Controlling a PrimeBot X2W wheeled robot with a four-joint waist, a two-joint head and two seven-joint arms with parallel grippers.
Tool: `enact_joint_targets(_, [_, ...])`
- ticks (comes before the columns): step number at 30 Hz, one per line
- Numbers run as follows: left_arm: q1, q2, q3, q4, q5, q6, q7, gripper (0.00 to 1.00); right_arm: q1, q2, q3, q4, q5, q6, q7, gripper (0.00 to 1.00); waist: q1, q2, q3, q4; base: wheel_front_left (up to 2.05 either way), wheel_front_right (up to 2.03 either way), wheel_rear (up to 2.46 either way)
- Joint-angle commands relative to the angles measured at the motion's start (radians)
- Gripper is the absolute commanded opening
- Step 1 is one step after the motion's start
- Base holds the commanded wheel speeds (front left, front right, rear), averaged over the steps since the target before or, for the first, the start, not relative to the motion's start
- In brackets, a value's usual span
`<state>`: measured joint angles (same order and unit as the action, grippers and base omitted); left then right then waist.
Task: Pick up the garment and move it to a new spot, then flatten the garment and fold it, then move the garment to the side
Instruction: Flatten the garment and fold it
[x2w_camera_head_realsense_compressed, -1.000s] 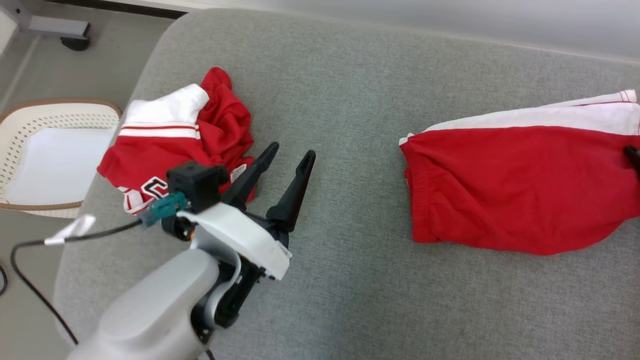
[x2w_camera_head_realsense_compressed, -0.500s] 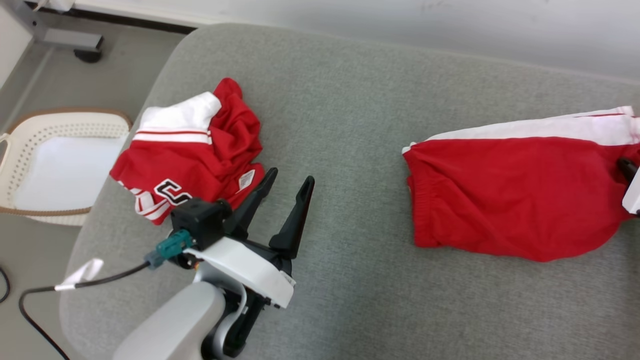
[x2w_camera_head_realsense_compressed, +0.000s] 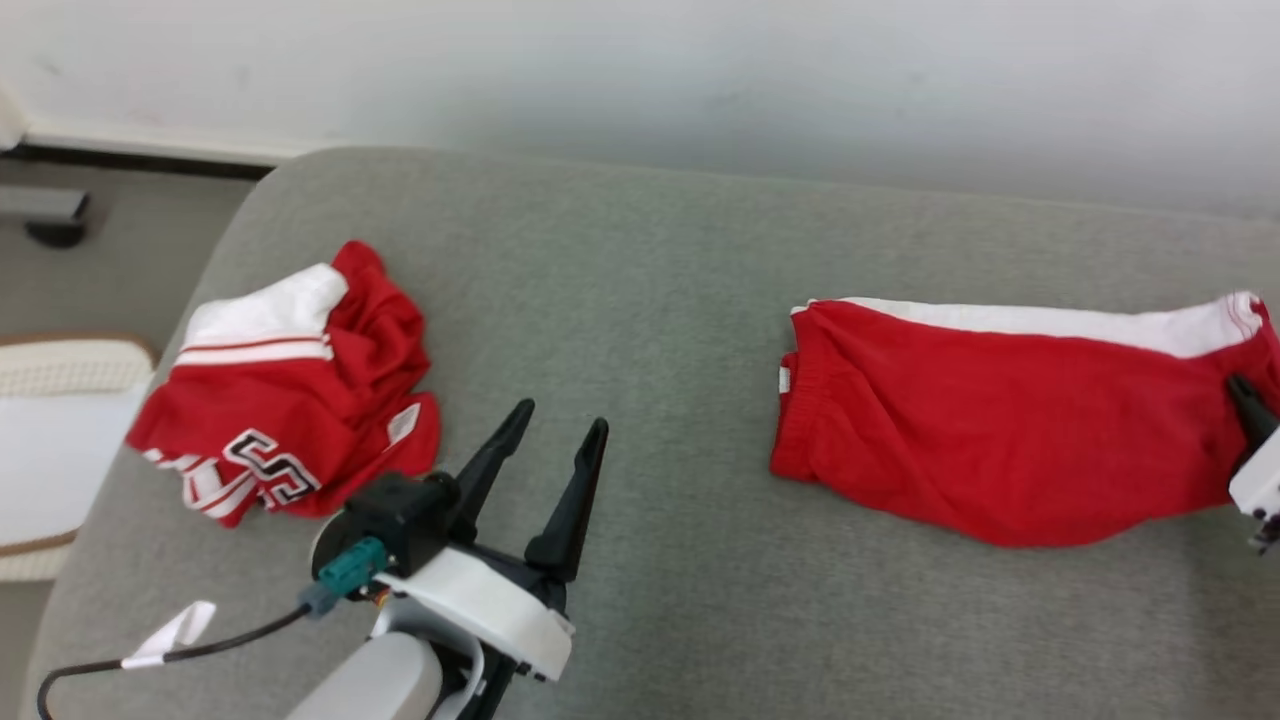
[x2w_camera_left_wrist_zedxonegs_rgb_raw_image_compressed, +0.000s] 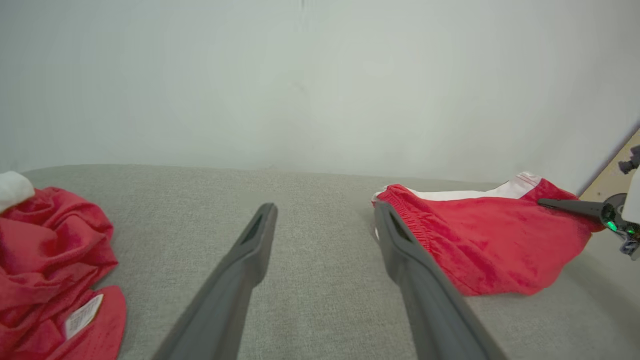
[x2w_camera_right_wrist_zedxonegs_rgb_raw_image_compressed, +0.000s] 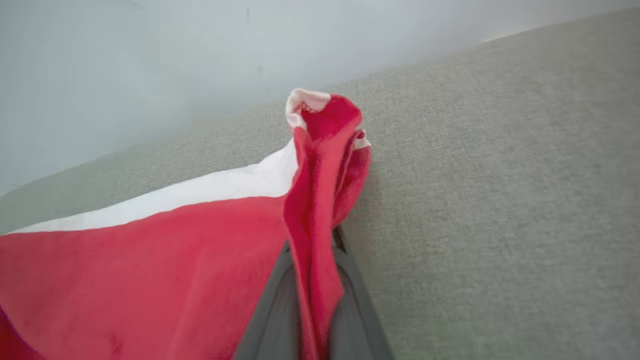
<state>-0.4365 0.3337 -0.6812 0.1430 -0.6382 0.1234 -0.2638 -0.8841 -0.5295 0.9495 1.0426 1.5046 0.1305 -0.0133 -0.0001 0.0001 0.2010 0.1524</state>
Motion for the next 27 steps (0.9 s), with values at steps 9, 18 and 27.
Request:
enact_joint_targets(9, [0.146, -0.042, 0.127, -0.039, 0.14, -0.014, -0.001, 1.0, 0.137, -0.06, -0.031, -0.086, 0.036, 0.0, -0.088, 0.0, 0.0001, -0.0001, -0.077, -0.137, 0.0, 0.0, 0.0])
enact_joint_targets(18, [0.22, -0.135, 0.253, -0.024, 0.239, -0.072, -0.001, 1.0, 0.132, -0.098, -0.021, -0.137, -0.004, 0.0, -0.139, 0.0, 0.0001, -0.0001, -0.091, -0.158, 0.0, 0.0, 0.0])
enact_joint_targets(27, [0.238, -0.217, 0.322, 0.015, 0.293, -0.149, -0.001, 1.0, 0.001, -0.022, 0.094, -0.137, -0.157, 0.0, -0.079, 0.0, 0.0001, -0.0001, -0.09, -0.107, 0.0, 0.0, 0.0])
